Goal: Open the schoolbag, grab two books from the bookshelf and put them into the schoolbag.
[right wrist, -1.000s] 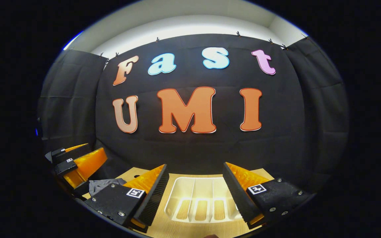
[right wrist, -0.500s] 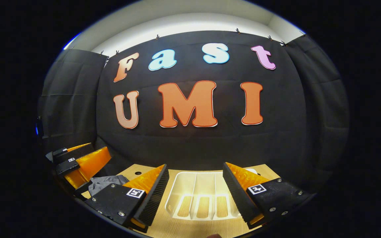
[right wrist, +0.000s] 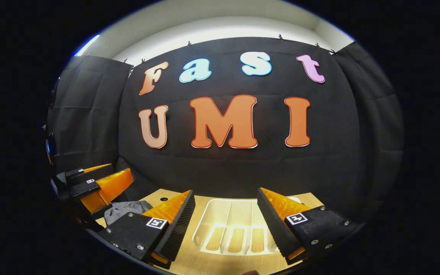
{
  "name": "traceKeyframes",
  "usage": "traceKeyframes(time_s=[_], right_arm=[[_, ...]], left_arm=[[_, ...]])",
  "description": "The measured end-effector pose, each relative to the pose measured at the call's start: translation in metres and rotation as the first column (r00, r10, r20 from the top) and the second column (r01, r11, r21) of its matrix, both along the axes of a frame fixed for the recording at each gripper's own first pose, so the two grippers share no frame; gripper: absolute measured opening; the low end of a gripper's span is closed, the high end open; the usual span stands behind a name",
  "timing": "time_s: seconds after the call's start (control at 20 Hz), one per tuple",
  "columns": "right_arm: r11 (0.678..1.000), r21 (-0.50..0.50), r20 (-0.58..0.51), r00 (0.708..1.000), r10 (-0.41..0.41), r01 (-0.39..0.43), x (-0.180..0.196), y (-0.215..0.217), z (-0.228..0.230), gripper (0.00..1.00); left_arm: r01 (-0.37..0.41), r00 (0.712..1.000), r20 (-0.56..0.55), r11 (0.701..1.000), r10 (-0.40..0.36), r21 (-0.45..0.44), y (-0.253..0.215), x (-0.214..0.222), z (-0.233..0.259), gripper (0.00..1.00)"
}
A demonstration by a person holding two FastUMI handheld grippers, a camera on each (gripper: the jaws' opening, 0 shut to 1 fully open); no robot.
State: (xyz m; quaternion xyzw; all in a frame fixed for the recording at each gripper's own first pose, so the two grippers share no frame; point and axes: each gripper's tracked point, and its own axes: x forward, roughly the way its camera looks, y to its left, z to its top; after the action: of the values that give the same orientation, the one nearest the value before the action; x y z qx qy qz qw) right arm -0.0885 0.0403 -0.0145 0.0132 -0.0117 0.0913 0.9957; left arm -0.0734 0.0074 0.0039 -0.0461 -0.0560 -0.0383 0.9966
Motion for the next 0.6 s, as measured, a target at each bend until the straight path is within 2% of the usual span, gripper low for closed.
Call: traceKeyframes(time_s=[0.3, 0.6], right_arm=[[1.0, 0.007, 0.022, 1.0, 0.009, -0.009, 0.013, -0.014, 0.019, 0.97], [0.996, -0.032, 0.033, 0.996, -0.079, 0.08, 0.013, -0.026, 0.021, 0.97]], left_arm=[[-0.031, 0.999, -0.032, 0.998, 0.032, 0.046, 0.008, 0.002, 0.002, 0.95], [-0.004, 1.0, -0.031, 0.999, 0.005, 0.032, 0.022, -0.001, -0.001, 0.94]])
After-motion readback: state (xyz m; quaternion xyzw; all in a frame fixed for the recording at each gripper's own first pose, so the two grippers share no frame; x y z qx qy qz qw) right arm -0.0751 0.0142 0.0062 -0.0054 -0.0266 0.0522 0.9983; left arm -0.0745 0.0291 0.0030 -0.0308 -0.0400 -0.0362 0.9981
